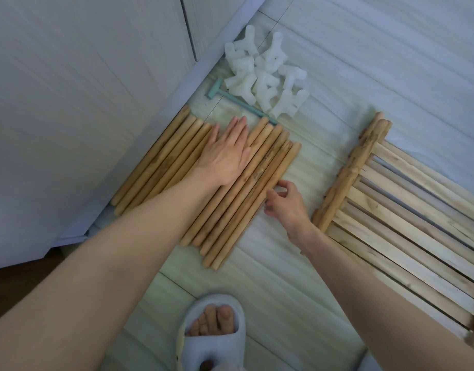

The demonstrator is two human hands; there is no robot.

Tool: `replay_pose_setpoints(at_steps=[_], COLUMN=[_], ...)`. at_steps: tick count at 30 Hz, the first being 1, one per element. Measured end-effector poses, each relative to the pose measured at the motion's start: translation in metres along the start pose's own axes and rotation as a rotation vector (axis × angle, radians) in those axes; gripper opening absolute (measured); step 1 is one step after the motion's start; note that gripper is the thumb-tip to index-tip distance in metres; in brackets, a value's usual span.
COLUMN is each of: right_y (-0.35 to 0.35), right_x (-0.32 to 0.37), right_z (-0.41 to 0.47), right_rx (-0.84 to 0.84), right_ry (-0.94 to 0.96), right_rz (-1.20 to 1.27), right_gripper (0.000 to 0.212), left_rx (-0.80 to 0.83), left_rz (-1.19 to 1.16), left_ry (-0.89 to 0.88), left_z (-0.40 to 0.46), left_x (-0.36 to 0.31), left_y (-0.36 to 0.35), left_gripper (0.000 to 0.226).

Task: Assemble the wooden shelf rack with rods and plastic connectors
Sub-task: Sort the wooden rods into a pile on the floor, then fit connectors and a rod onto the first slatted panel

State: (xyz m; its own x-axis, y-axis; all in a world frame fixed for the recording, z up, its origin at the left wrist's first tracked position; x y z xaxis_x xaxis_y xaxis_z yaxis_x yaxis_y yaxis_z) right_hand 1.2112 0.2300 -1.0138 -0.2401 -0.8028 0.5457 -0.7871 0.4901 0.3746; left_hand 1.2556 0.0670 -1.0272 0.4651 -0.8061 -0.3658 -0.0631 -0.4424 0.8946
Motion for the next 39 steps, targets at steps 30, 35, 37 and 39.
replay_pose_setpoints(at_steps=[30,35,37,39], right_y=[0.190,0.194,0.208,0.229], right_x=[-0.143,-0.156,-0.150,-0.139], right_z=[-0.052,-0.030,-0.016,0.004], right_rx=[-0.028,-0.116,-0.135,-0.171], right_ry=[0.326,0.374,0.388,0.395], right_rz=[-1.497,-1.458,-1.454,-1.447], right_gripper=[0.111,0.108,0.108,0.106], left_rx=[0.122,0.040,0.046,0.082], left_rz=[-0.297,-0.211,-0.151,-0.085], left_ry=[-0.301,-0.298,-0.304,-0.254], left_z=[-0.073,-0.050,-0.030,0.000], left_x=[-0.180,-0.187,-0.192,-0.197], left_y=[-0.068,-0.071,-0.069,-0.067], left_gripper=[0.070,0.076,0.077,0.078])
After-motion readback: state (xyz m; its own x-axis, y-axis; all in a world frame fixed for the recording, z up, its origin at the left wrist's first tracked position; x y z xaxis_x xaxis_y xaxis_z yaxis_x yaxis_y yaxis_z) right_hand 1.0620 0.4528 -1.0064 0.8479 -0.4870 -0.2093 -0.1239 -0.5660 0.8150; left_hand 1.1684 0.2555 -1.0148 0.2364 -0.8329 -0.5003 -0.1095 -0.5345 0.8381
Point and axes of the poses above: each hand's wrist, its own z-axis towards the middle knuckle, its own y-axis out of the back of the hand, x = y × z, the point moved 3 cm from there along z, towards the middle knuckle, and after that the axes turned 10 degrees about -z, right-handed, at the moved point
